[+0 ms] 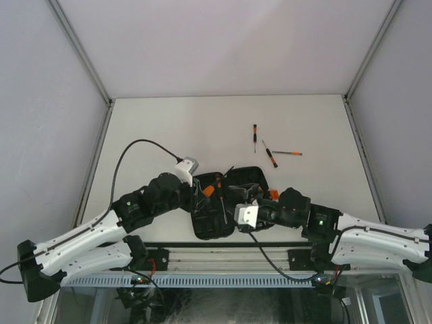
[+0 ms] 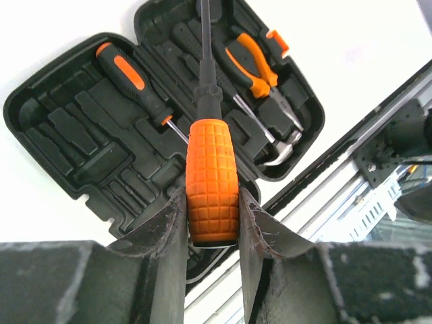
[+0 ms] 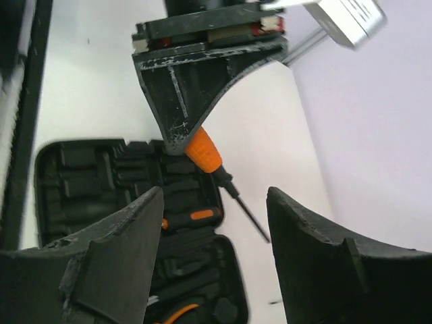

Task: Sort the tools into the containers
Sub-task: Pick up the screwdriver from the center of the board.

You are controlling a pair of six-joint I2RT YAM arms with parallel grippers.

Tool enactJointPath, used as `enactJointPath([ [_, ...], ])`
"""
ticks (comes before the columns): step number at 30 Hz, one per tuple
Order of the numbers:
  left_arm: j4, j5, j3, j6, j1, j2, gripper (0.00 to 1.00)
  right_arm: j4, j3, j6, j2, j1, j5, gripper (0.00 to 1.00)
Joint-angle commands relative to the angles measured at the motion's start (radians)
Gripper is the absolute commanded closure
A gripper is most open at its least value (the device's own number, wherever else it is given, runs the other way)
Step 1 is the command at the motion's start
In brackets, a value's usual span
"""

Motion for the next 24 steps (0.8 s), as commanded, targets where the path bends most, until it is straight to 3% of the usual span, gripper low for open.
enactJointPath([
  [1, 0.102, -0.051, -0.037, -0.03, 0.005, -0.059, 1.0, 0.141, -0.047, 0.357, -0.089, 0.012, 0.066, 0.38],
  [10, 0.133, -0.087, -0.054, -0.036, 0.005, -0.073, 1.0, 0.201, -0.071, 0.903, -0.123, 0.01, 0.299, 0.38],
  [18, 0.184, -0.109, -0.083, -0.048, 0.005, -0.101, 1.0, 0.056, -0.025, 1.575, -0.134, -0.024, 0.507, 0.42],
  [24, 0.26, -0.088, -0.126, -0.046, 0.005, -0.137, 1.0, 0.072, -0.027, 1.908, -0.111, -0.025, 0.602, 0.38],
])
